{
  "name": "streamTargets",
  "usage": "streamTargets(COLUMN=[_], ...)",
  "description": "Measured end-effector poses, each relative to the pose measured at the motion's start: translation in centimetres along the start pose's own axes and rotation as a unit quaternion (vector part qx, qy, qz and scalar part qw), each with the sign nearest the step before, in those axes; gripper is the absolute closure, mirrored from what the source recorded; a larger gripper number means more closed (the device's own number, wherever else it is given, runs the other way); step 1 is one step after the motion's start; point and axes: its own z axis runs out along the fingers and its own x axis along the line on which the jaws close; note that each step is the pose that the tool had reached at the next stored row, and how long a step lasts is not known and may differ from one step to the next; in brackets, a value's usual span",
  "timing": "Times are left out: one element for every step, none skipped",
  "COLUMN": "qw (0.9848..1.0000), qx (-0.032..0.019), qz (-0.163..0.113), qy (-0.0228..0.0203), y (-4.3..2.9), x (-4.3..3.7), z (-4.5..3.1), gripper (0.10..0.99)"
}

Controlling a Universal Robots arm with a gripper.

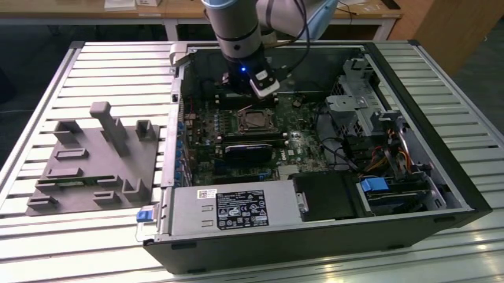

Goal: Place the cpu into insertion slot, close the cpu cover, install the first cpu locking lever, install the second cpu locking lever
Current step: 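Install the first cpu locking lever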

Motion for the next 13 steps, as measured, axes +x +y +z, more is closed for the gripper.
streamTargets(qw=[1.0,1.0,1.0,1.0,1.0,1.0,1.0,1.0,1.0,1.0,0.9999,0.9999,0.9999], qx=[0.0009,0.0023,0.0044,0.0064,0.0074,0.0078,0.008,0.0082,0.0084,0.0088,0.0092,0.0097,0.0101], qz=[0.0,-0.001,-0.001,-0.001,-0.001,-0.001,-0.001,-0.001,0.0,0.002,0.004,0.006,0.008], qy=[-0.0006,-0.0012,-0.002,-0.0027,-0.0032,-0.0035,-0.0037,-0.0038,-0.0039,-0.0043,-0.0048,-0.0053,-0.0058], y=[-0.02,-0.04,-0.06,-0.06,-0.05,-0.02,0.03,0.07,0.13,0.18,0.25,0.32,0.39], x=[0.02,0.05,0.09,0.12,0.16,0.2,0.23,0.25,0.27,0.28,0.3,0.32,0.34], z=[0.08,0.15,0.21,0.25,0.28,0.31,0.33,0.36,0.38,0.41,0.44,0.47,0.49], gripper=[0.984,0.984,0.984,0.984,0.984,0.984,0.984,0.984,0.984,0.984,0.984,0.984,0.984])
